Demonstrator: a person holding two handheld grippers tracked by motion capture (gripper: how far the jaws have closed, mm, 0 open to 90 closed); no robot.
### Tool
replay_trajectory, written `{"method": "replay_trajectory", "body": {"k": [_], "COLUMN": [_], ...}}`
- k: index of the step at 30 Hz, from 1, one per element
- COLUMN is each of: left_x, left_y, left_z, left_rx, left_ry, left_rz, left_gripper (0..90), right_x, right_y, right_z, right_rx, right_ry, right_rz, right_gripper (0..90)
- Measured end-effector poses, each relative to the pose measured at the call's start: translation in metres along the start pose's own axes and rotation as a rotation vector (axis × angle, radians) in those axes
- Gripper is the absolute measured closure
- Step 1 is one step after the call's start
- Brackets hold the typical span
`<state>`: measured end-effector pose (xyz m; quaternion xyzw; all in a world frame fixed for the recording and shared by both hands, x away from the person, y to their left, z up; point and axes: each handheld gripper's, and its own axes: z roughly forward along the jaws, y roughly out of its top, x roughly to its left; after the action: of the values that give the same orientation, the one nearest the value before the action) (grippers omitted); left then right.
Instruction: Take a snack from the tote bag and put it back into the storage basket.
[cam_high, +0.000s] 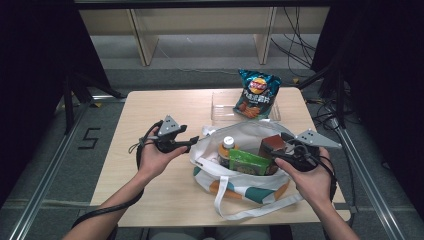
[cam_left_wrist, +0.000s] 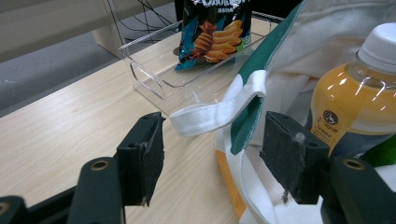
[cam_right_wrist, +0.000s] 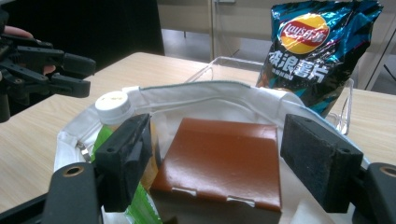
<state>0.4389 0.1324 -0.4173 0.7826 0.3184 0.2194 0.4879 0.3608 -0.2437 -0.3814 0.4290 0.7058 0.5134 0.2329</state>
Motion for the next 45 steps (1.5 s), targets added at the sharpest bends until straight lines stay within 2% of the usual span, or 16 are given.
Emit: {"method": "replay_trajectory", "body": {"k": [4,8,9,11,15,17,19,25,28,29,31,37,39,41,44,45], "left_x": [0.001,0.000,0.000,0.001,0.001,0.000,0.000,0.000,0.000,0.000,0.000,0.000,0.000,0.000,0.000,0.000], "left_y": [0.001,0.000,0.000,0.001,0.001,0.000,0.000,0.000,0.000,0.000,0.000,-0.001,-0.001,0.000,0.000,0.000], "left_z": [0.000,0.000,0.000,0.000,0.000,0.000,0.000,0.001,0.001,0.001,0.001,0.002,0.002,0.001,0.001,0.001], "left_rx": [0.001,0.000,0.000,0.000,0.001,-0.001,0.001,0.004,0.005,0.005,0.006,0.006,0.006,0.007,0.005,0.004], "left_ry": [0.003,-0.001,-0.001,0.002,0.002,-0.002,0.002,0.001,0.000,-0.001,-0.001,-0.003,-0.003,0.001,0.000,0.000], "left_rz": [0.007,0.002,0.004,0.008,0.009,0.006,0.008,0.009,0.014,0.014,0.015,0.008,0.008,0.011,0.014,0.014], "left_gripper": [38.0,37.9,37.9,37.8,37.8,37.8,37.8,37.8,37.8,37.8,37.8,37.8,37.8,37.8,37.8,37.8], "right_x": [-0.002,-0.001,-0.002,0.002,-0.001,0.000,-0.001,0.001,0.000,-0.003,-0.003,-0.003,-0.005,-0.005,-0.003,-0.004], "right_y": [-0.004,-0.006,-0.006,-0.007,-0.009,-0.011,-0.012,-0.013,-0.013,-0.014,-0.014,-0.013,-0.014,-0.014,-0.015,-0.014], "right_z": [0.004,0.008,0.008,0.009,0.012,0.013,0.014,0.015,0.015,0.015,0.015,0.014,0.013,0.013,0.010,0.010], "right_rx": [0.015,0.017,0.013,0.024,0.025,0.037,0.043,0.043,0.039,0.030,0.038,0.034,0.023,0.011,0.013,0.008], "right_ry": [-0.007,-0.003,-0.018,-0.011,-0.018,-0.023,-0.021,-0.017,-0.017,-0.021,-0.016,-0.018,-0.036,-0.027,-0.055,-0.040], "right_rz": [-0.031,-0.022,-0.048,-0.005,-0.044,-0.023,-0.041,-0.001,-0.004,-0.046,-0.028,-0.030,-0.052,-0.046,-0.018,-0.026], "right_gripper": [25.1,25.1,25.3,25.6,26.3,26.7,27.5,29.8,31.3,31.7,33.0,37.4,38.5,38.8,39.0,39.1]}}
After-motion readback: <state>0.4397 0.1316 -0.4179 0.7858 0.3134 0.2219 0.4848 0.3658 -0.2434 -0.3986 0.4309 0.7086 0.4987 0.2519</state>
